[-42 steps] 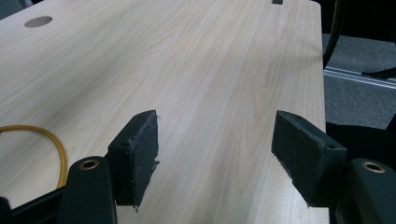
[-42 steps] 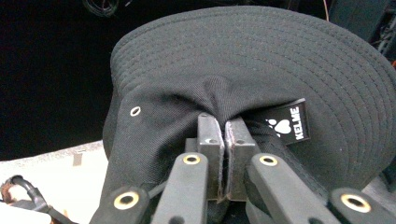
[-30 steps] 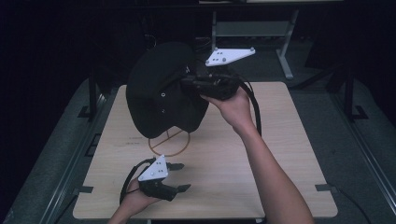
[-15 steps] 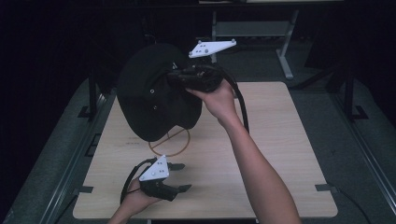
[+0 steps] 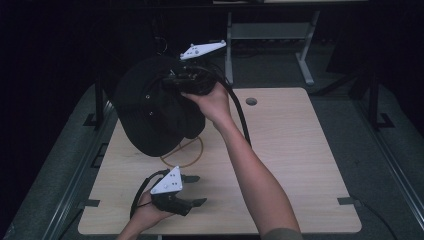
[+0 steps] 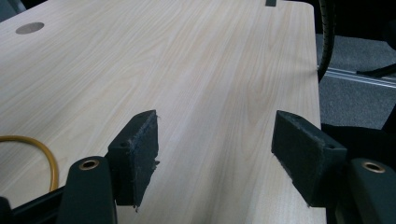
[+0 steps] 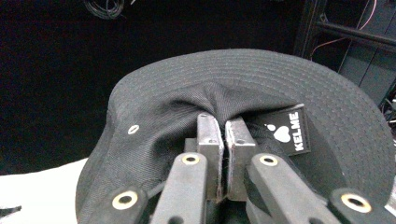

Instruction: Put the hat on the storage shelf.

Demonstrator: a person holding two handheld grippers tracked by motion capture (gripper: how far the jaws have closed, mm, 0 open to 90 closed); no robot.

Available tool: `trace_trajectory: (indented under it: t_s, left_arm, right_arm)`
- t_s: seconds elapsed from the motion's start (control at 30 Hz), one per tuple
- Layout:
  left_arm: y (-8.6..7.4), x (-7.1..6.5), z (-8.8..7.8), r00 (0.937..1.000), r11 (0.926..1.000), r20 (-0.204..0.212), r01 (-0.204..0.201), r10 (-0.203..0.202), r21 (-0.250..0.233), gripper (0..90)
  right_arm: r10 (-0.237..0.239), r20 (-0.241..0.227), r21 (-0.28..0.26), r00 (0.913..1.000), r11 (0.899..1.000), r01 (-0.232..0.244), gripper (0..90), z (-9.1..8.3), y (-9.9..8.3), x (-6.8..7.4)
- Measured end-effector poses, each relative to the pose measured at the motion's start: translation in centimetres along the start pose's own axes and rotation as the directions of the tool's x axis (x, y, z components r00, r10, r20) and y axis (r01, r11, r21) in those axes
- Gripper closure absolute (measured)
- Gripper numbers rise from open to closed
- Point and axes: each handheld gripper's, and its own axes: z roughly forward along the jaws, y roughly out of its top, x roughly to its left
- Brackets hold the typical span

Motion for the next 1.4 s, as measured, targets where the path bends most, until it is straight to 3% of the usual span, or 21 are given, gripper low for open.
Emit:
trace_trajectory:
  t_s: [0.27,0.43,0.5,0.63,0.7,0.83,1.2,1.4]
  left_arm:
    - [0.0,0.0,0.3,0.9999,1.0,0.005,-0.009,0.009,0.002,31.3]
    - [0.0,0.0,0.4,0.9999,0.9999,0.011,-0.012,0.011,0.008,31.3]
    - [0.0,0.0,0.4,0.9998,0.9998,0.014,-0.017,0.017,0.011,31.3]
    - [-0.1,-0.3,0.6,0.9998,0.9999,0.018,-0.01,0.01,0.014,31.3]
    - [-0.1,-0.3,0.7,0.9997,0.9996,0.019,-0.017,0.017,0.022,31.3]
    - [-0.1,-0.3,0.7,0.9994,0.9992,0.02,-0.028,0.027,0.029,31.3]
    - [-0.3,-0.1,0.3,1.0,0.9999,0.004,-0.005,0.005,0.016,31.3]
    - [-0.4,0.0,0.2,1.0,1.0,-0.003,0.007,-0.007,0.006,31.2]
  right_arm:
    - [0.004,0.004,0.025,1.0,1.0,-0.004,86.3,2.1,0.2,-0.3]
    - [-0.026,0.027,0.082,0.9993,0.996,0.024,84.6,4.1,0.5,-0.2]
    - [-0.038,0.038,0.1,0.9985,0.994,0.034,80.8,4.9,0.3,-0.2]
    - [-0.035,0.065,0.127,0.9973,0.992,0.026,58.7,5.6,-0.1,-0.5]
    - [-0.008,0.054,0.136,0.9985,0.991,0.0,51.9,5.5,-0.2,-0.6]
    - [0.001,0.045,0.125,0.999,0.992,-0.007,45.6,4.4,-0.7,-0.8]
    - [0.041,0.043,0.086,0.9982,0.995,-0.044,39.8,0.6,-2.4,-1.6]
    - [0.051,0.045,0.074,0.9977,0.996,-0.055,38.7,-0.3,-2.8,-1.9]
